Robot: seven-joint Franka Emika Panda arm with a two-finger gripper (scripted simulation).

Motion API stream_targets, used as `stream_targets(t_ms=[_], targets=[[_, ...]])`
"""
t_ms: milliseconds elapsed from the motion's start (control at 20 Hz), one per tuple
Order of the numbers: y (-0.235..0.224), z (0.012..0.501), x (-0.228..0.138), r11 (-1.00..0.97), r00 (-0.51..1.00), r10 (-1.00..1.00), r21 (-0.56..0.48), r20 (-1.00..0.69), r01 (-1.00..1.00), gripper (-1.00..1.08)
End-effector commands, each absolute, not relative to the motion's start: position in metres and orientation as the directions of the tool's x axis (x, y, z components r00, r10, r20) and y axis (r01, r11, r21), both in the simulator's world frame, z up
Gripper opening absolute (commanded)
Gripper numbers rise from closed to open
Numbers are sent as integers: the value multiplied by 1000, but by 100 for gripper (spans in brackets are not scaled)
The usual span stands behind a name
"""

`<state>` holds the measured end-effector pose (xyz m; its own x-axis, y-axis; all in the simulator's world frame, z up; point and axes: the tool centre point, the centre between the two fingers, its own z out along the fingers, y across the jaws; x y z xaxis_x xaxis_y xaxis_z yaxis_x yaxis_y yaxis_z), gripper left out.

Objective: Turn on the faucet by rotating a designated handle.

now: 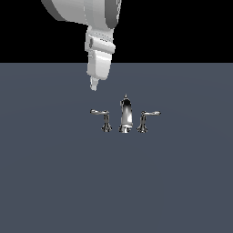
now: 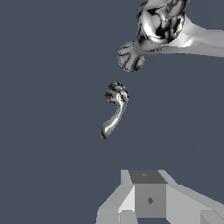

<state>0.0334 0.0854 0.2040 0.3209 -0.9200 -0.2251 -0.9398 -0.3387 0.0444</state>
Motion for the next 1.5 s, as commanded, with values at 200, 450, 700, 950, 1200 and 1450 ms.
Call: stream_targets(t_ms=[200,450,700,950,1200,1450], targets=[[86,156,62,-154,145,-980,57,-140,-986,-100],[86,127,79,-40,37,-996,42,-76,-998,-100],[85,107,90,34,-34,-999,21,-31,-999,-100],[85,97,96,73,-73,-997,4,-6,-997,-100],[85,95,98,82,-82,-997,0,0,-997,-100],[88,95,92,81,-81,-997,1,0,-997,-100]])
